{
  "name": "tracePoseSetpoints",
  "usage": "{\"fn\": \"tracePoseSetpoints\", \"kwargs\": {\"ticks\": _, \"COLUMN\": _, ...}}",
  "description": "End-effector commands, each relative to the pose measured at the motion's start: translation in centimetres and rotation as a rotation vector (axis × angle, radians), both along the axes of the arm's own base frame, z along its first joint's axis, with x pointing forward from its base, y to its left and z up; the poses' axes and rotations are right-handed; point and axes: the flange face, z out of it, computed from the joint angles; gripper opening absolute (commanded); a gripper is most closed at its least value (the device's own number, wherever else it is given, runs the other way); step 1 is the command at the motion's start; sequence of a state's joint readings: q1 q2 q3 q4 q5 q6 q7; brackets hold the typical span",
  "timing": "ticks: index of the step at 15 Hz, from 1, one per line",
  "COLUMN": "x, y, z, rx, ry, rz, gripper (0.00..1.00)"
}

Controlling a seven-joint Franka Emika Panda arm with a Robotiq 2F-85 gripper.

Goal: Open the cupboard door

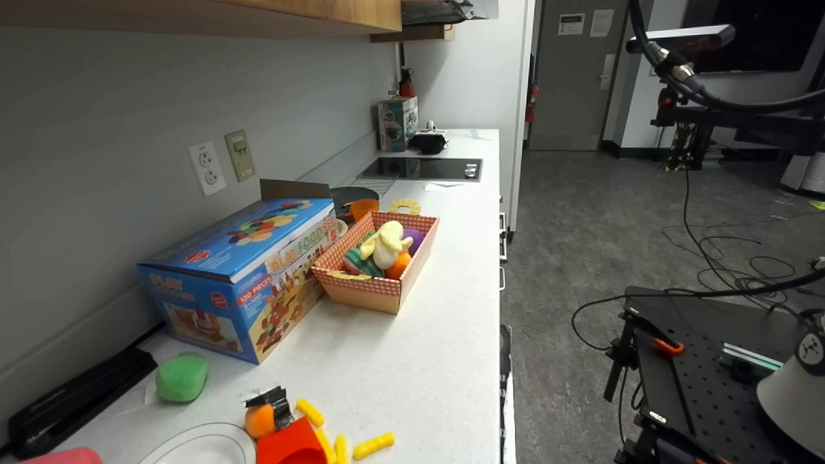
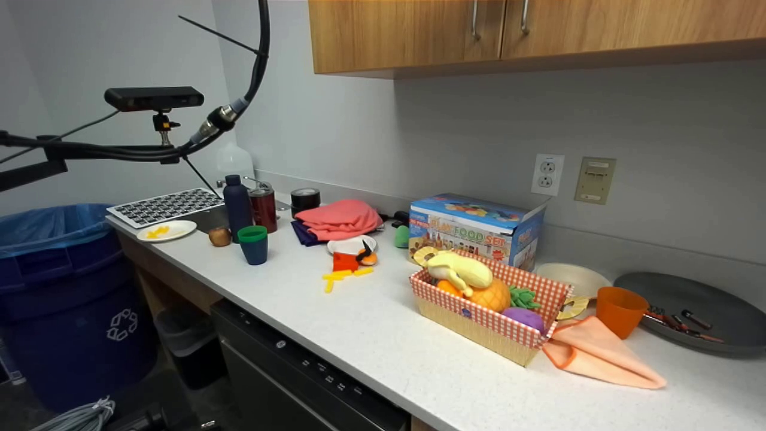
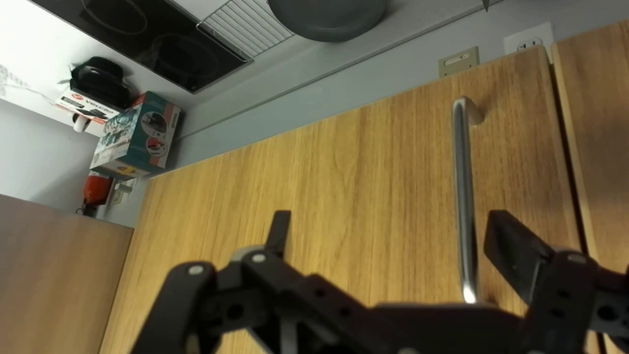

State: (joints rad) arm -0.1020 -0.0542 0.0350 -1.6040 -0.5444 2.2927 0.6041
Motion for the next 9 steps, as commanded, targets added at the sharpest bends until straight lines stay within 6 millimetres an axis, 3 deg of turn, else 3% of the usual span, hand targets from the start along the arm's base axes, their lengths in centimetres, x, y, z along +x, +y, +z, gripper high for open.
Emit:
{"fn": "tracePoseSetpoints", "kwargs": {"ticks": 1, "x": 0.20, "y": -0.06, "z": 0.28, "rx": -0.016, "ry": -0.028, "rz": 0.003, "gripper": 1.00}}
{"fn": "tracePoseSetpoints", "kwargs": {"ticks": 9, "x": 0.06, "y": -0.32, "z": 0.32, "rx": -0.082, "ry": -0.011, "rz": -0.028, "gripper": 1.00}}
